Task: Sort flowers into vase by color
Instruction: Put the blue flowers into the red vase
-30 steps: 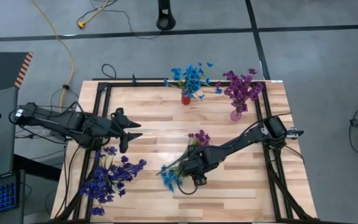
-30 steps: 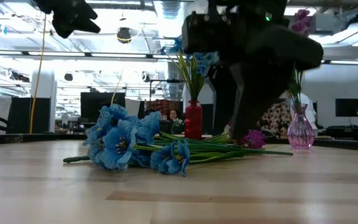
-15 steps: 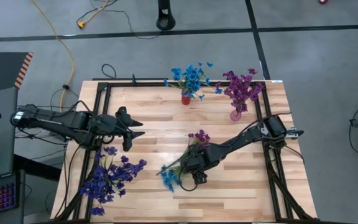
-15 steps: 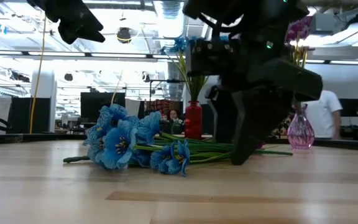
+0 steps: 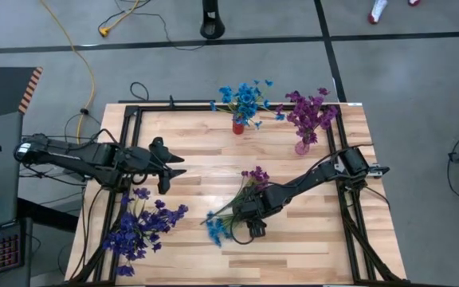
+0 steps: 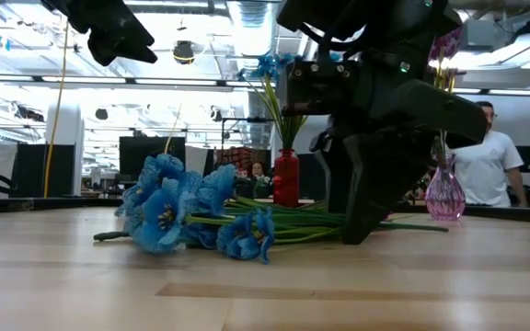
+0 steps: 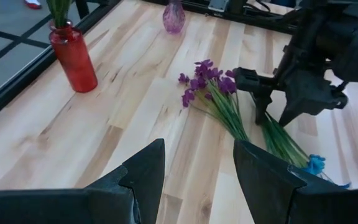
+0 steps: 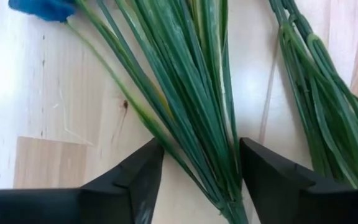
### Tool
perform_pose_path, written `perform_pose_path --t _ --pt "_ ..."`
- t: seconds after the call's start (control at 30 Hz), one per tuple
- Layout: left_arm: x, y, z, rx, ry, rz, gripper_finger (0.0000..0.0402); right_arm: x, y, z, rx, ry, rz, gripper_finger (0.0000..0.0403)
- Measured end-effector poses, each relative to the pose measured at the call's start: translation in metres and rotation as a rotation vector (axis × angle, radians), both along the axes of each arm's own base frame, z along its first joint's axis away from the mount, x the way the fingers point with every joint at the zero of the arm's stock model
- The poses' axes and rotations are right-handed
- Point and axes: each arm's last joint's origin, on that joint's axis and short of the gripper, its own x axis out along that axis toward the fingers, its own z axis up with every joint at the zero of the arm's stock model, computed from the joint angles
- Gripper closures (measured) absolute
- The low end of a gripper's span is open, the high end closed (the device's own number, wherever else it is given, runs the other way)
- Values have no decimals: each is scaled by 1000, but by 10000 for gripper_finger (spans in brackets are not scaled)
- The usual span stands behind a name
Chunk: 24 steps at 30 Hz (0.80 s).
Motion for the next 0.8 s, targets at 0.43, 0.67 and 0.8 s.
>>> perform_pose_path --t 0.43,0.67,0.8 --pt "3 -1 4 28 -39 -54 223 0 0 2 15 9 -40 329" --pt "3 -1 4 28 -39 -54 223 -7 3 29 34 -43 -35 364" --pt "3 -1 4 27 -40 -54 223 -15 4 52 65 -104 -45 361"
